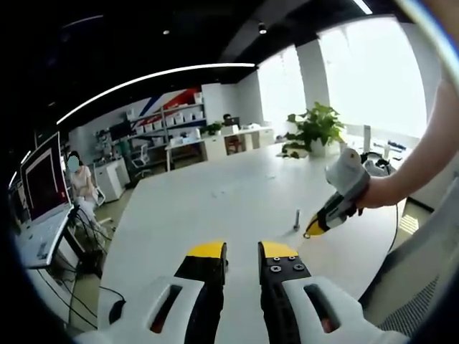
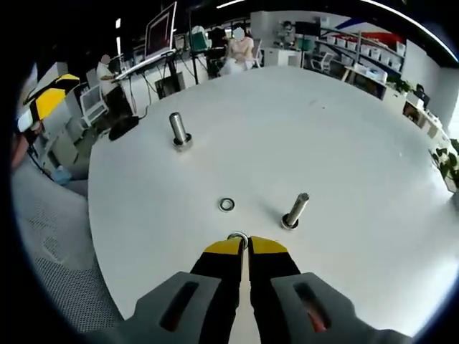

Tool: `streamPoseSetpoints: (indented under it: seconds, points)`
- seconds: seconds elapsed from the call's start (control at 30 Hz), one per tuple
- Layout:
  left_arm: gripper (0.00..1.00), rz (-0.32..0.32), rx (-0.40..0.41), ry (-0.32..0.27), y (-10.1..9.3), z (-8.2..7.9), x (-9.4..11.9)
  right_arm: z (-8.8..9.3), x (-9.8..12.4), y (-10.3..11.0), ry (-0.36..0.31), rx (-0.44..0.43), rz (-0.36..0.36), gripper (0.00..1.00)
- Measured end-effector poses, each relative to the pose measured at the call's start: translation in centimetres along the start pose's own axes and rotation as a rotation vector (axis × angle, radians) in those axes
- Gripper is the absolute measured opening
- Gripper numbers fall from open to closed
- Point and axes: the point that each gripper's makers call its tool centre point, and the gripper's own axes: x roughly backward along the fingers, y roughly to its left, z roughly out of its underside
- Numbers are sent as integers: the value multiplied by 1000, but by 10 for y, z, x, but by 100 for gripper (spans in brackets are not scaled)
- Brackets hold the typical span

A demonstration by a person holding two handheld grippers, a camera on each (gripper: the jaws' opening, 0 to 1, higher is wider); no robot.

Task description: Place the washer onto the threaded stud by aligning its center hole with the stud, sliding it down to the base, and recovering from edge contact or off-axis alignment until the washer reaches the visible bottom stop.

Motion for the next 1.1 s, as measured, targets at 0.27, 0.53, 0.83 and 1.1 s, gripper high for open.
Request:
streamPoseSetpoints:
  seconds: [0.27,0.53,0.83,1.1]
  points:
    - [16,6,2,-1,-1,0,0,-11,11,-13,-20,-2,25,4]
    - [15,11,-2,-7,-3,-1,0,-18,18,-25,-25,13,51,4]
    - [15,13,4,-16,-3,-3,1,-27,22,-31,-24,22,71,5]
    - [16,17,5,-23,-4,-5,1,-35,27,-37,-34,16,81,5]
